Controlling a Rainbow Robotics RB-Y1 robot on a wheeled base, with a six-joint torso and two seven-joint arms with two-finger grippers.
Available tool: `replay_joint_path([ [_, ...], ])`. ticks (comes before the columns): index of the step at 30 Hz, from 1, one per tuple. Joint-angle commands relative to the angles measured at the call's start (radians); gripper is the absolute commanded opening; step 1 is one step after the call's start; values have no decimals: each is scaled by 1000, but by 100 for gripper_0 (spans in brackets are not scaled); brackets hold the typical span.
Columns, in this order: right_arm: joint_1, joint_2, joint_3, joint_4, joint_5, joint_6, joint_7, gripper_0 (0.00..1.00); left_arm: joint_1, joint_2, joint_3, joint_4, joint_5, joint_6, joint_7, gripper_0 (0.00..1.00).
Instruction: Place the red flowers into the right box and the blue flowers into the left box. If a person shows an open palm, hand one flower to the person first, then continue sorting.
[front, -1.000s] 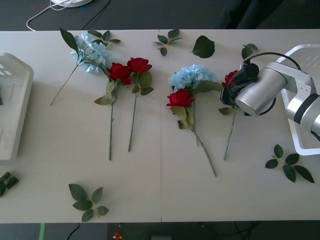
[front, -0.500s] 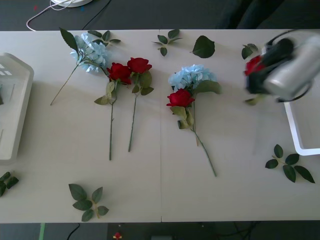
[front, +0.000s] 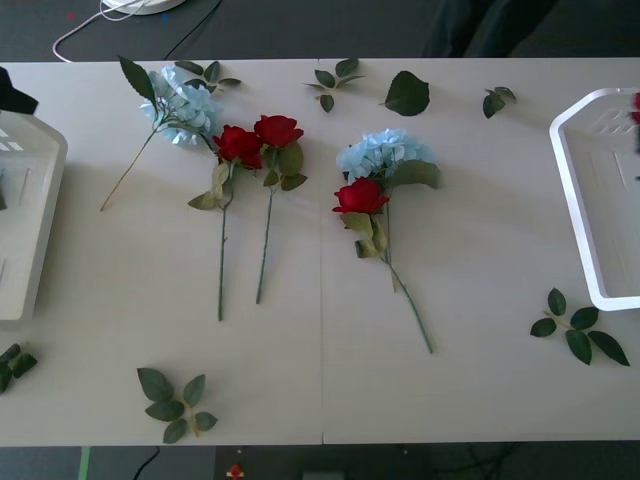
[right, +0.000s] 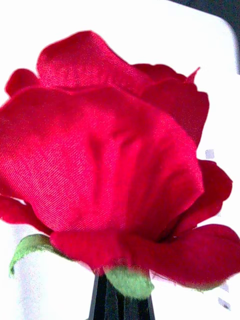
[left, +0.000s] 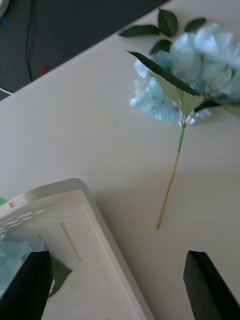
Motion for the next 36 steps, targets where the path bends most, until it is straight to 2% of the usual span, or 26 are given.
replay_joint_path([
  [1, -46, -49, -24, 132, -17, -84, 130, 0, -32, 56, -49, -30, -8, -33, -112, 75],
  [5, -46, -35, -24, 223, -17, -153, 183, 0, -30, 56, -122, -30, -19, -64, -123, 75],
  [9, -46, -20, -24, 286, -15, -233, 195, 0, -2, 32, -197, -28, -56, -179, -125, 75],
  [13, -46, -35, -42, 267, -146, -320, 212, 0, 17, -7, -268, -28, -133, -289, -123, 75],
  [18, -45, -43, -97, 197, -292, -354, 235, 0, 17, -59, -289, -28, -197, -309, -128, 75],
  [25, -37, -38, -234, 63, -486, -374, 271, 0, 19, -73, -289, -28, -212, -320, -132, 75],
  [29, -6, -26, -337, -21, -514, -429, 322, 0, 19, -73, -289, -28, -212, -320, -132, 75],
  [32, 31, 19, -449, -92, -517, -458, 394, 0, 19, -73, -289, -28, -212, -320, -132, 75],
  [36, 52, 101, -534, -158, -505, -524, 497, 0, 19, -73, -289, -28, -212, -320, -132, 75],
])
